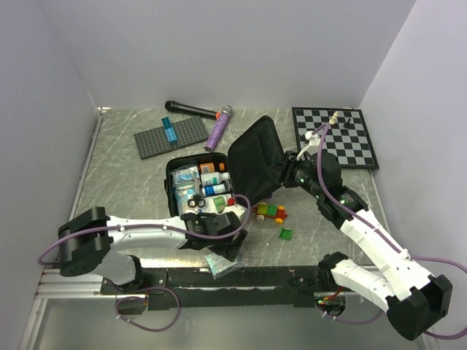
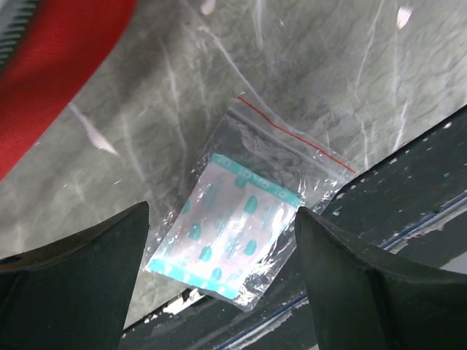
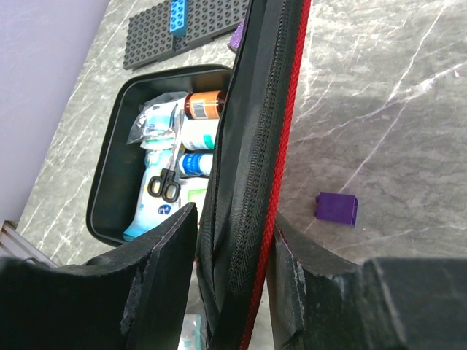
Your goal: Organize the medicine kit
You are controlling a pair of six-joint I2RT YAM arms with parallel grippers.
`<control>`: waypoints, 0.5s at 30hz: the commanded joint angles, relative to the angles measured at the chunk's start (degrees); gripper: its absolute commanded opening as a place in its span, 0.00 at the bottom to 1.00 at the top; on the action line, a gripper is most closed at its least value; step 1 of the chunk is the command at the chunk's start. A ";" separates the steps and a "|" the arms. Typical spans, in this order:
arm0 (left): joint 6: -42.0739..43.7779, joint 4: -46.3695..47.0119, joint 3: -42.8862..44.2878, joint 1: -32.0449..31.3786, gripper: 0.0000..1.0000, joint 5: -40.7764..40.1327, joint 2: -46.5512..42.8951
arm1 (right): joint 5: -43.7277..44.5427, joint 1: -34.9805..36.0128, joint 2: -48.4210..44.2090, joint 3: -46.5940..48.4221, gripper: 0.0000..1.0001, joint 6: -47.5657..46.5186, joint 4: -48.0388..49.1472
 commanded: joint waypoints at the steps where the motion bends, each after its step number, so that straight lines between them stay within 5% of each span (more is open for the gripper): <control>1: 5.02 2.72 2.86 -0.54 0.85 3.03 2.57 | -0.93 0.13 -0.75 0.67 0.48 0.04 0.10; 6: 7.58 2.81 4.18 -0.89 0.82 3.12 8.19 | -0.92 0.13 -0.57 0.67 0.48 0.21 0.10; 15: 10.21 -0.53 8.40 -4.06 0.54 -1.62 15.05 | -0.57 0.13 -0.31 0.85 0.48 0.04 -0.34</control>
